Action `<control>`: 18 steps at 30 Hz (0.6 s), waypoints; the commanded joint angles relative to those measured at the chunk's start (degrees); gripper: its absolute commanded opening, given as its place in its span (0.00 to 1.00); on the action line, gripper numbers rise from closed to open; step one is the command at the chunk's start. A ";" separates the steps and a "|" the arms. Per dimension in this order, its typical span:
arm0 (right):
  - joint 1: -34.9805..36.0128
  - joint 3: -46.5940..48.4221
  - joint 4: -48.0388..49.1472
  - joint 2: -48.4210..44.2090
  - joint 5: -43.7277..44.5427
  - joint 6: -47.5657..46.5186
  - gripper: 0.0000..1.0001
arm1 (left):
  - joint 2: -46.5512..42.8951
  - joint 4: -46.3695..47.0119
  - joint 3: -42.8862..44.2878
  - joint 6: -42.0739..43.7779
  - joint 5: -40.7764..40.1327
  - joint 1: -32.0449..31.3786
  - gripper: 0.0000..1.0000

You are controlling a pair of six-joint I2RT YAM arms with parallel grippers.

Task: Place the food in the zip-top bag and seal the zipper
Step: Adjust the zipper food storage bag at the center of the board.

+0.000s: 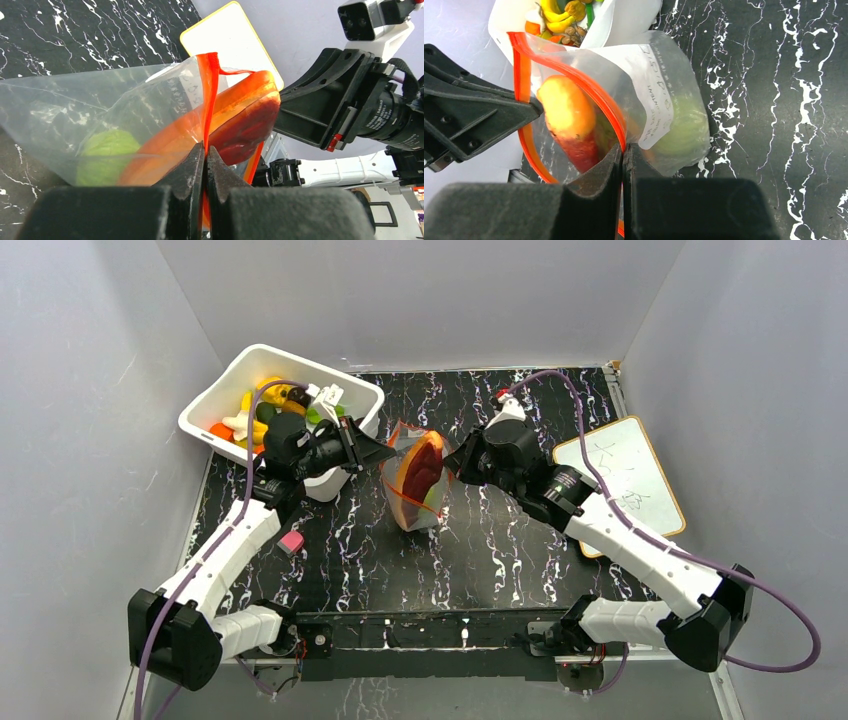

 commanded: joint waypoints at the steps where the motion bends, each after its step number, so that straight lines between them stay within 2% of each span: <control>1: -0.18 2.44 5.35 -3.86 -1.89 1.13 0.00 | -0.61 2.07 -0.15 3.17 -0.45 -0.20 0.00; 4: -0.19 5.04 5.13 -4.03 -1.86 2.31 0.00 | -0.22 -4.22 0.66 3.27 -7.11 -0.24 0.00; 6: -0.25 6.59 3.82 -3.90 -0.28 2.70 0.00 | 0.41 -5.18 2.06 2.19 -6.49 -0.20 0.00; 9: -0.19 4.42 3.91 -2.64 0.79 1.99 0.00 | 0.59 -2.94 3.37 -3.01 -3.69 -0.26 0.00; 11: -0.25 1.56 5.77 -1.91 0.99 -2.65 0.00 | 0.35 -0.18 3.98 -6.16 -1.74 -0.47 0.00; 14: -0.31 0.32 4.81 -1.70 6.60 -9.25 0.00 | -0.64 6.70 1.51 -9.72 -0.33 -0.48 0.00; 16: -0.35 1.81 3.53 -1.66 5.35 -11.30 0.00 | -0.55 8.91 -0.23 -11.04 -0.39 -0.45 0.00; 18: -0.35 2.18 3.32 -1.57 2.23 -11.31 0.00 | 0.61 7.18 -0.39 -10.51 -0.22 -0.43 0.00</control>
